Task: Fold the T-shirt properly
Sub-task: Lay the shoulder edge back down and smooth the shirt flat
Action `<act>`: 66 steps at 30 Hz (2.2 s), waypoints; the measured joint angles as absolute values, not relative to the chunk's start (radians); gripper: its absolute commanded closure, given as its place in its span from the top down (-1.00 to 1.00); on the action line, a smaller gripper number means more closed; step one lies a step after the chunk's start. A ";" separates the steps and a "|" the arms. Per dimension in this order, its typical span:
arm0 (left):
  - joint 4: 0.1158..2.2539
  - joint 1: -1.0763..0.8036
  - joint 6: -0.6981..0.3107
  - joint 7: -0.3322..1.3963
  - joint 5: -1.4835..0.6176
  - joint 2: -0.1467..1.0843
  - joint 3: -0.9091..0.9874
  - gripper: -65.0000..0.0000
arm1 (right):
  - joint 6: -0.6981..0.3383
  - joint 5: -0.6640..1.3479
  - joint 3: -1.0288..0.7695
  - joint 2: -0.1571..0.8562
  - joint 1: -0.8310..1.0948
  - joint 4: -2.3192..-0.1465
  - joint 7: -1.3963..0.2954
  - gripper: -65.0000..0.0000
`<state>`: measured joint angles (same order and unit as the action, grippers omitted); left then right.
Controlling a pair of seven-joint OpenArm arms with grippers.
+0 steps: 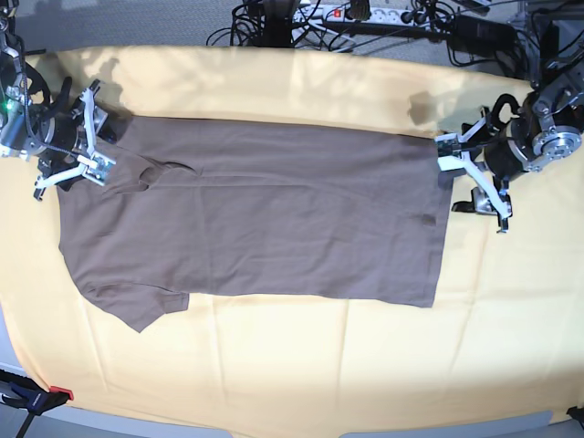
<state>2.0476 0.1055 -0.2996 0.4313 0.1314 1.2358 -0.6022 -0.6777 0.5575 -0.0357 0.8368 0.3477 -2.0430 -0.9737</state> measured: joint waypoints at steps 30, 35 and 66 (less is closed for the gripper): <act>2.047 0.101 -0.395 0.413 0.037 1.253 -0.602 0.14 | -0.538 0.172 -0.039 0.863 0.523 -1.859 -0.714 -1.00; 2.047 0.100 -0.562 0.412 0.051 1.252 -0.602 -0.13 | -0.526 0.175 -0.039 0.863 0.523 -1.859 -0.714 -1.00; 1.791 0.131 -0.550 0.238 0.156 1.082 -0.602 -1.00 | -0.522 0.176 -0.039 0.862 0.523 -1.859 -0.714 -1.00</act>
